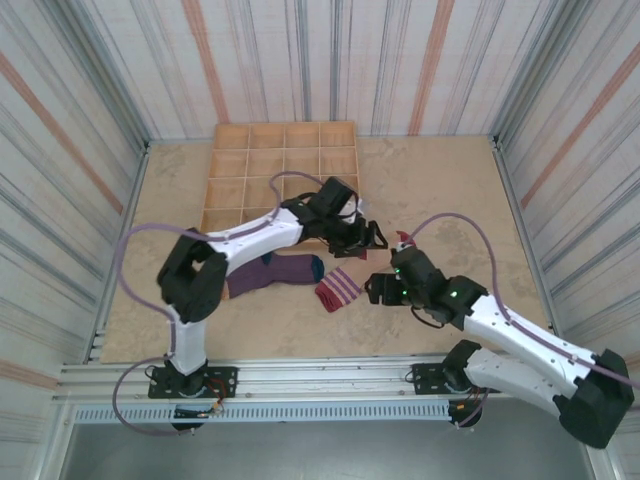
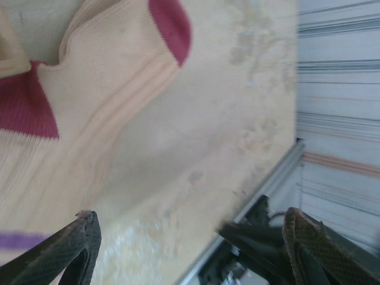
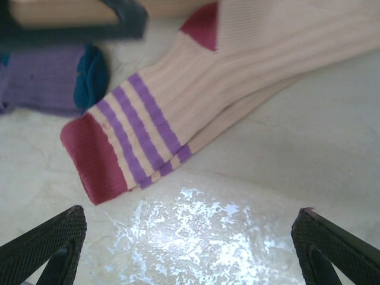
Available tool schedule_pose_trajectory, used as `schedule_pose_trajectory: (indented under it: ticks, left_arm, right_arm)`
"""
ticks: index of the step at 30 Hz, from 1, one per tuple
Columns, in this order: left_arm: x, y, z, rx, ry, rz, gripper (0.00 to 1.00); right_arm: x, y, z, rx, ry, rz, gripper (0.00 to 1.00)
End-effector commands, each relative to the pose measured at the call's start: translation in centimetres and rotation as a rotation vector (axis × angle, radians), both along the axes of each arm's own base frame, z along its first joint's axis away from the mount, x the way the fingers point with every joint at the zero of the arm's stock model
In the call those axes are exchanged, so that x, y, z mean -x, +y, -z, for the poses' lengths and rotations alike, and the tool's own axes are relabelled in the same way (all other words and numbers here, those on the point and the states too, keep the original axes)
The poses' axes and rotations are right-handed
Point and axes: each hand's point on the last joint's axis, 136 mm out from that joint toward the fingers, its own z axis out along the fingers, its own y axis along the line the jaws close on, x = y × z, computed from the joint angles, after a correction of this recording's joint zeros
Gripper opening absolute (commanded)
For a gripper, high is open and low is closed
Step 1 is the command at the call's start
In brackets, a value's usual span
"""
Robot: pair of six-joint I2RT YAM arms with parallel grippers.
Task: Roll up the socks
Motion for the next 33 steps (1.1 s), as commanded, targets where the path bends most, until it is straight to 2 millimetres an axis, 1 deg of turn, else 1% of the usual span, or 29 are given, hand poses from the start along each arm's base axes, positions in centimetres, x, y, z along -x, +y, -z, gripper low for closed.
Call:
schedule_pose_trajectory:
  ticks: [1,2,5,8,12,15,18,20,26,33]
  left_arm:
    - [1.7,3.5,-1.0,-0.002,0.007,0.023,0.82]
    - [1.9,4.7,-0.9,-0.012,0.013,0.009,0.82]
    - [2.5,8.1,0.2,-0.029,0.042,-0.050,0.83]
    - [3.1,11.0,1.1,-0.038,0.062,-0.106,0.83]
    - [4.0,13.8,1.8,-0.044,0.077,-0.149,0.82]
    - [4.8,15.6,2.4,-0.061,0.084,-0.171,0.82]
    - [5.4,16.9,3.1,-0.064,0.096,-0.198,0.82]
    - [5.6,17.4,3.4,-0.062,0.104,-0.209,0.82]
    - [5.9,17.4,3.9,-0.056,0.117,-0.208,0.82]
    - [5.7,17.2,3.9,-0.051,0.119,-0.206,0.81]
  right_arm:
    - [-1.5,1.7,-1.7,0.110,-0.179,-0.067,0.91]
    - [-1.5,2.6,-1.1,0.161,-0.192,-0.101,0.91]
    - [-1.1,5.3,-0.7,0.263,-0.249,-0.205,0.89]
    - [-0.5,8.0,0.0,0.362,-0.306,-0.289,0.85]
    - [0.3,11.1,1.5,0.461,-0.352,-0.383,0.80]
    - [0.9,12.5,3.0,0.530,-0.373,-0.424,0.78]
    - [1.1,12.7,4.5,0.592,-0.372,-0.432,0.75]
    - [1.3,12.6,5.0,0.620,-0.373,-0.425,0.73]
    - [1.2,12.0,6.7,0.669,-0.363,-0.406,0.66]
    - [0.9,11.3,7.9,0.718,-0.369,-0.394,0.54]
